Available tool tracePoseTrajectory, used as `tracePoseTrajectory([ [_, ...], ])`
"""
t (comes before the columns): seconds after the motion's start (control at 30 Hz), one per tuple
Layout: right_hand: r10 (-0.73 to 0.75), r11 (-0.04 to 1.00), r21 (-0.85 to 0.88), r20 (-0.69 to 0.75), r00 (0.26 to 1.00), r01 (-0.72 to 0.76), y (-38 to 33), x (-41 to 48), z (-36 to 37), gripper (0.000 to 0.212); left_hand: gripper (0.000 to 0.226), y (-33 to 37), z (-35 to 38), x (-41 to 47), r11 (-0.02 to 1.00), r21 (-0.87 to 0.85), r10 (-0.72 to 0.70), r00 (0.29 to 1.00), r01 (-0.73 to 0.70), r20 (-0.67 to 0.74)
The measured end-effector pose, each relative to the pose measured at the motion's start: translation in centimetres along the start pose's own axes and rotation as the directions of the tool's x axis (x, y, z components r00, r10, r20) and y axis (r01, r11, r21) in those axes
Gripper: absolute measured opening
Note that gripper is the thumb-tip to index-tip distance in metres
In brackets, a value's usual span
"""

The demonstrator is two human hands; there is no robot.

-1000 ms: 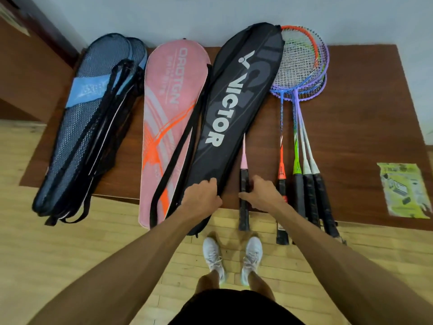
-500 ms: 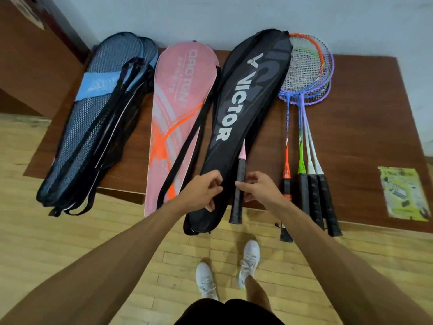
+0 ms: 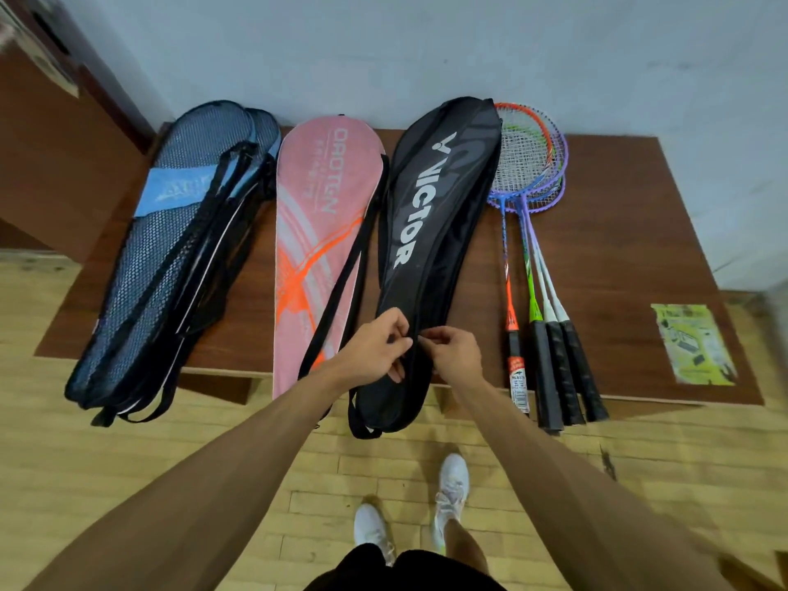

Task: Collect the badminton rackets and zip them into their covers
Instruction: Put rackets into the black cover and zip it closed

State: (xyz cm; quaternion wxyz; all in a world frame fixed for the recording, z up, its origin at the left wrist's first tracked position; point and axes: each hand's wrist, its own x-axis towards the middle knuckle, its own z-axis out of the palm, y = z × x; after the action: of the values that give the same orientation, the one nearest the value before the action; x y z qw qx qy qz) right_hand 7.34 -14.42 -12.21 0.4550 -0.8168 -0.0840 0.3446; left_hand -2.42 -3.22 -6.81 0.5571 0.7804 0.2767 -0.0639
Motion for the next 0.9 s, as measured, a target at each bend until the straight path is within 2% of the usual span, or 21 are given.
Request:
tracePoseTrajectory([
  [0.17, -0.030, 0.987, -0.158, -0.036, 0.999, 0.024, 0.1, 1.1, -3.4, 0.015, 0.009, -0.2, 0.8, 0.7, 0.997, 0.065, -0.049, 0.999, 0.050, -0.009],
  [0.3, -0.010, 0.985, -0.175, -0.040, 0.999, 0.003, 0.5, 1.4, -6.2, 0.015, 0.008, -0.4, 2.1, 1.7, 0.982, 0.153, -0.118, 0.992, 0.112, 0.031],
  [0.47, -0.053, 0.967, -0.251, -0.068, 0.996, 0.034, 0.2, 3.1, -10.0, 0.016, 0.005, 2.3, 2.7, 4.9, 0.957, 0.280, -0.096, 0.992, 0.070, 0.082],
  [0.63, -0.092, 0.932, -0.360, -0.137, 0.986, 0.037, -1.1, 6.0, -13.9, 0.023, 0.012, 5.0, 2.3, 9.5, 0.946, 0.308, -0.099, 0.995, 0.103, -0.029],
  [0.73, -0.107, 0.901, -0.432, -0.141, 0.984, 0.036, -1.5, 9.1, -15.6, 0.027, 0.016, 5.7, 2.0, 11.8, 0.913, 0.373, -0.107, 0.979, 0.167, -0.176],
  [0.9, -0.096, 0.857, -0.515, -0.096, 0.991, 0.033, -2.2, 13.2, -16.3, 0.029, 0.043, 6.2, 3.0, 14.6, 0.823, 0.509, -0.102, 0.947, 0.253, -0.306],
])
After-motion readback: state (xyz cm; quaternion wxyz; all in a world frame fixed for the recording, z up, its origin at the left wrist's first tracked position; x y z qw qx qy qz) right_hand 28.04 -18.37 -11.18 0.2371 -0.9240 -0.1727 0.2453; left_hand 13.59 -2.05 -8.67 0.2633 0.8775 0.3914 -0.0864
